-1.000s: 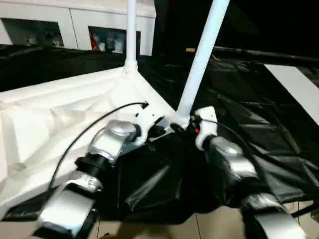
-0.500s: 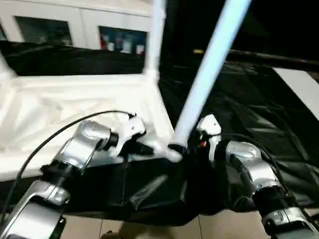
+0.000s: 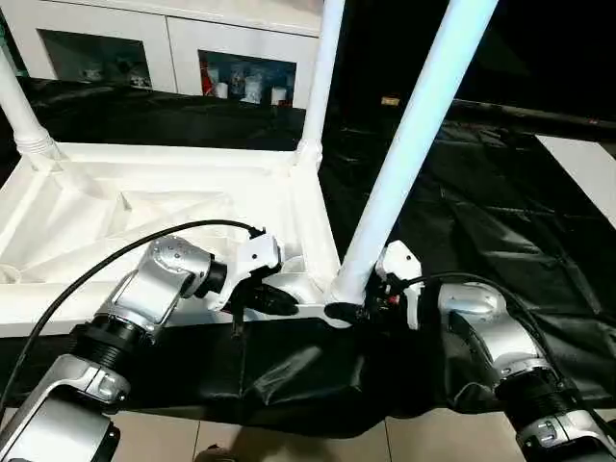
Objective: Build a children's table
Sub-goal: Rotate leg to tighten
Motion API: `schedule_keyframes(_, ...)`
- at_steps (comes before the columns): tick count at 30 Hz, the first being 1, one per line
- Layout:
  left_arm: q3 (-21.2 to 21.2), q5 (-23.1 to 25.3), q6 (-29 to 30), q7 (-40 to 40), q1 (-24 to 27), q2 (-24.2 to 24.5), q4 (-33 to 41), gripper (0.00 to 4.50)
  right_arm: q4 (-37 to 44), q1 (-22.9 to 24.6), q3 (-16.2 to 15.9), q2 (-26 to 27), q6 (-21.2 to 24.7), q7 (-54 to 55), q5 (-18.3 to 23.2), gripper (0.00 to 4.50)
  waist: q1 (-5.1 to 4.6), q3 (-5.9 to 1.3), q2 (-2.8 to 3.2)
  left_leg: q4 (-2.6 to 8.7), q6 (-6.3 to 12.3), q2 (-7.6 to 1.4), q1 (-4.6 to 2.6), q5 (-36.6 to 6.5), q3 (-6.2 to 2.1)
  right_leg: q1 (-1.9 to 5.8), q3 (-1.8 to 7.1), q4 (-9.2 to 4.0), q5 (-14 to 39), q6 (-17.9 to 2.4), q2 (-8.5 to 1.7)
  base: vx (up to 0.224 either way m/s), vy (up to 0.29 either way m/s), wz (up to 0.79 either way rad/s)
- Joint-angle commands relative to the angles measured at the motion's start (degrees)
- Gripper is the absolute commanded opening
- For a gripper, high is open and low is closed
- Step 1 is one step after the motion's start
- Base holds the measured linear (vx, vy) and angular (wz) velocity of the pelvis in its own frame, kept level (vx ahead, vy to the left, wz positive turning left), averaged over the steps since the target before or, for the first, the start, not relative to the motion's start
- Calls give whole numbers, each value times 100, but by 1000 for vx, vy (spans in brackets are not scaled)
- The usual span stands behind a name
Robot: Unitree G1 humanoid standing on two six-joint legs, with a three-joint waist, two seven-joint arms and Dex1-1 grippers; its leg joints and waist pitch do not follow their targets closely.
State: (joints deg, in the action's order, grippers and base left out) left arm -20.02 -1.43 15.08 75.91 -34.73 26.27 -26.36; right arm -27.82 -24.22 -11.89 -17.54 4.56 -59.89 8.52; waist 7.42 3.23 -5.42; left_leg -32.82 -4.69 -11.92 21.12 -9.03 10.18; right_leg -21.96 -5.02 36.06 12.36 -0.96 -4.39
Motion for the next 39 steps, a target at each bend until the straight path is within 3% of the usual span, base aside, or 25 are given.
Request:
schedule_keyframes(1, -115, -94, -29, 168, -52, -139, 114, 0, 28, 14, 110, -49, 71, 92, 35, 284, -36, -350, 66, 371, 18, -204, -101, -1156, -37, 228, 342, -439, 777, -1077, -439, 0, 0, 0)
schedule_keyframes(7, -64, -91, -34, -23, -8, -245, 58, 0, -59, 102, 209, 91, 67, 289, 84, 274, -37, -352, 71, 366, 17, -203, -101, -1110, -33, 227, 343, -426, 631, -1113, -436, 0, 0, 0)
schedule_keyframes(11, 85, 87, 11, -896, -123, -618, -304, 0, -473, 6, 484, 417, 59, 1141, 49, 272, -50, -336, 74, 383, -99, -206, -123, -1342, -39, 201, 340, -476, 1037, -1079, -455, 0, 0, 0)
schedule_keyframes(12, 177, 184, 53, -1466, -236, -885, -564, 0, -756, -100, 599, 629, 67, 1755, -29, 272, -57, -340, 71, 387, -149, -207, -118, -1449, -56, 217, 336, -485, 1276, -1024, -465, 0, 0, 0)
schedule_keyframes(13, 177, 184, 53, -1466, -236, -885, -564, 0, -756, -100, 599, 629, 67, 1755, -29, 272, -81, -335, 69, 394, -199, -209, -129, -1497, -58, 197, 340, -504, 1385, -983, -461, 0, 0, 0)
schedule_keyframes(17, 459, 276, 203, -2830, -599, -1587, -1212, 0, -1526, -523, 912, 1198, 126, 3395, -152, 272, -151, -343, 82, 380, -254, -184, -114, -1496, -58, 176, 351, -505, 1442, -955, -459, 0, 0, 0)
schedule_keyframes(19, 547, 284, 221, -3173, -706, -1766, -1383, 0, -1814, -715, 1101, 1367, 162, 3931, -117, 272, -141, -355, 101, 384, -281, -183, -101, -1517, -79, 202, 343, -519, 1571, -872, -477, 0, 0, 0)
schedule_keyframes(20, 564, 305, 219, -3299, -740, -1831, -1436, 0, -1945, -804, 1212, 1430, 190, 4143, -64, 272, -152, -359, 92, 383, -252, -186, -96, -1478, -71, 199, 348, -521, 1449, -839, -461, 0, 0, 0)
schedule_keyframes(21, 586, 375, 210, -3560, -792, -1933, -1536, 0, -2157, -954, 1345, 1526, 178, 4480, -24, 272, -153, -368, 130, 379, -246, -187, -109, -1479, -67, 183, 356, -505, 1334, -860, -459, 0, 0, 0)
schedule_keyframes(23, 591, 539, 156, -3996, -892, -2117, -1773, 0, -2580, -1246, 1447, 1692, -19, 4858, -47, 272, -195, -385, 112, 361, -219, -166, -99, -1360, -53, 195, 355, -480, 1042, -894, -436, 0, 0, 0)
schedule_keyframes(26, 540, 591, 114, -3967, -903, -2139, -1838, 0, -2574, -1278, 1367, 1750, -214, 4527, -65, 272, -171, -395, 104, 343, -69, -163, -68, -1066, -41, 237, 352, -439, 519, -941, -432, 0, 0, 0)
schedule_keyframes(29, 486, 602, 80, -3762, -884, -2031, -1821, 0, -2207, -1155, 1445, 1757, -254, 3669, 251, 342, -156, -387, 96, 339, 102, -164, -70, -1022, -32, 260, 343, -435, 317, -1013, -422, 0, 0, 0)
schedule_keyframes(32, 433, 568, 43, -3518, -858, -1918, -1745, 0, -1987, -1062, 1353, 1642, -294, 3323, 242, 370, -183, -365, 81, 367, 112, -167, -42, -1187, -50, 275, 331, -475, 717, -987, -435, 0, 0, 0)
schedule_keyframes(35, 334, 566, -19, -2989, -798, -1710, -1650, 0, -1743, -888, 944, 1238, -511, 2629, 1, 378, -200, -358, 88, 365, 54, -174, -69, -1369, -58, 248, 330, -539, 1218, -915, -448, 0, 0, 0)
schedule_keyframes(39, 141, 568, -71, -2308, -681, -1359, -1385, 0, -1245, -547, 581, 685, -627, 1681, -193, 378, -188, -354, 97, 371, 101, -190, -49, -1308, -71, 256, 335, -525, 1178, -927, -452, 0, 0, 0)
